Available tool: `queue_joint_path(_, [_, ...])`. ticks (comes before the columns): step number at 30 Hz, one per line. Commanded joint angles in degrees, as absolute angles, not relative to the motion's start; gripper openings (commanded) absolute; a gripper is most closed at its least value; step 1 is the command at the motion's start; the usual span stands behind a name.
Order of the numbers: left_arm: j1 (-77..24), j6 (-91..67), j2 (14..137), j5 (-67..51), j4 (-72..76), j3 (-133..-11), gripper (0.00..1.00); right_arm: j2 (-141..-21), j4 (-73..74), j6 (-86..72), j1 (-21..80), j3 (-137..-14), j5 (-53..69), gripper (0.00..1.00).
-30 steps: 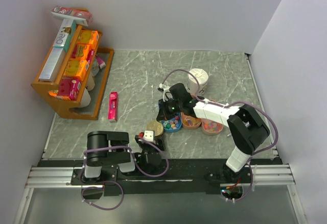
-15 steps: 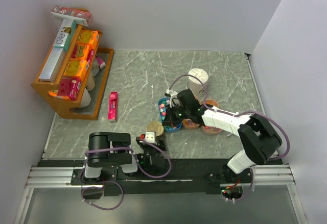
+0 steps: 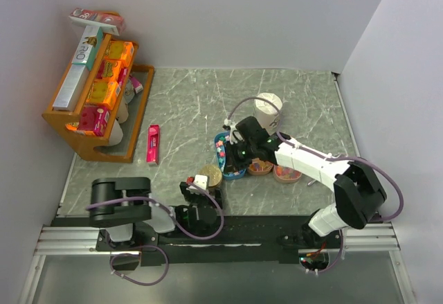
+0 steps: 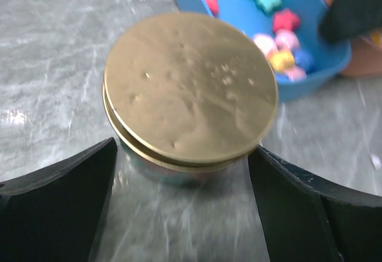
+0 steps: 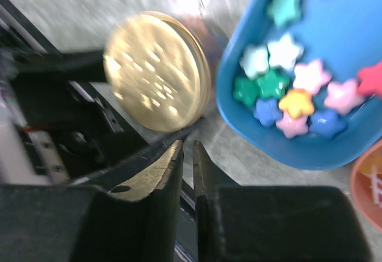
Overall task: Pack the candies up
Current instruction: Screw the bottle lid onto the packing bottle, then reset both arms
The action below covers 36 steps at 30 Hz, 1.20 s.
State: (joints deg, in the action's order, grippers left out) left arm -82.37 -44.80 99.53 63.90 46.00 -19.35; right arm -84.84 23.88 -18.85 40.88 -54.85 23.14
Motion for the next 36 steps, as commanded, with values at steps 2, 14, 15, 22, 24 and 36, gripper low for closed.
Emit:
queue_joint_path(2, [-83.5,-52.0,92.2,45.9,23.5,-16.7,0.96,-80.9,29.1,-20.4,41.0,-61.0,20.0,0.25])
queue_joint_path(14, [-85.1,-56.6,76.8,45.0,-4.7,-27.0,0.97,-78.1,36.5,-27.9,41.0,-69.5,15.0,0.4])
queue_joint_path(15, [-85.3,-57.6,76.0,45.8,-6.3,-27.6,0.96,-77.8,36.9,-28.6,41.0,-69.9,14.3,0.4])
queue_joint_path(22, [-87.7,-64.0,63.3,47.0,-13.9,-27.9,0.96,-75.3,41.1,-32.5,41.0,-72.4,9.0,0.43])
queue_joint_path(24, [-89.4,-63.8,60.0,49.4,-17.4,-28.8,0.96,-74.9,42.7,-33.7,41.0,-73.8,6.9,0.43])
queue_joint_path(36, [-89.9,-54.6,46.7,57.8,-28.3,-36.8,0.96,-68.5,40.8,-39.6,41.0,-68.4,1.0,0.44])
